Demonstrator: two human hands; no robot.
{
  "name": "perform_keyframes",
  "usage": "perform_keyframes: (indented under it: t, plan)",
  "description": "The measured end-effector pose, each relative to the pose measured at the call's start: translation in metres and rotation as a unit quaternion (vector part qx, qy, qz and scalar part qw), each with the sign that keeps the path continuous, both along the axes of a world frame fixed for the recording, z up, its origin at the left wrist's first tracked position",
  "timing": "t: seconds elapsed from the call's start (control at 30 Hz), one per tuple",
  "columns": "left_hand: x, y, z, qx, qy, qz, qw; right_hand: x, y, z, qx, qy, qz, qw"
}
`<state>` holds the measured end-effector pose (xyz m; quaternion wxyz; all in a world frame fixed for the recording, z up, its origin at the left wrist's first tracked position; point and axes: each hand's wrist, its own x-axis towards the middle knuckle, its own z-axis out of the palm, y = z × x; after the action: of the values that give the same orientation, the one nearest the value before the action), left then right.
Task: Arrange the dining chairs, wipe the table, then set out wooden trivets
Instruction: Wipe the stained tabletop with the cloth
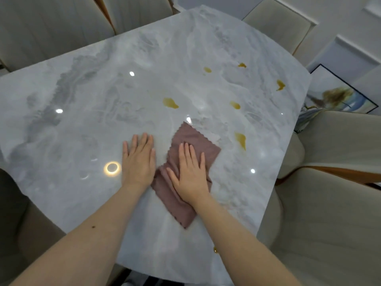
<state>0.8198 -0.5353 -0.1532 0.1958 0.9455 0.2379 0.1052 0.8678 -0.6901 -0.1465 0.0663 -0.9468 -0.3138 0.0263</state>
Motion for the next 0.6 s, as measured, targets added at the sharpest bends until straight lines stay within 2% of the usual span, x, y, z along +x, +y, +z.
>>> perform_keyframes:
  t: [0.07, 0.2, 0.37, 0.5, 0.6]
  plan:
    - [-0.005, -0.001, 0.002, -0.002, -0.012, -0.039, 0.999, -0.014, -0.044, 0.002, -0.024, 0.031, 0.014, 0.999]
    - [-0.02, -0.034, 0.009, 0.033, -0.012, -0.121, 0.992, -0.008, -0.117, 0.008, -0.063, 0.044, -0.091, 0.993]
    - [-0.057, -0.092, 0.008, 0.037, 0.002, -0.131, 0.991, -0.04, -0.086, 0.007, -0.047, 0.078, -0.231, 0.969]
    - [-0.084, -0.107, 0.0, 0.038, 0.035, -0.13, 0.99, -0.11, -0.099, 0.004, -0.046, 0.044, -0.124, 0.99]
    - [-0.088, -0.111, 0.0, 0.053, 0.029, -0.145, 0.988, -0.113, -0.149, 0.007, -0.062, 0.053, -0.082, 0.993]
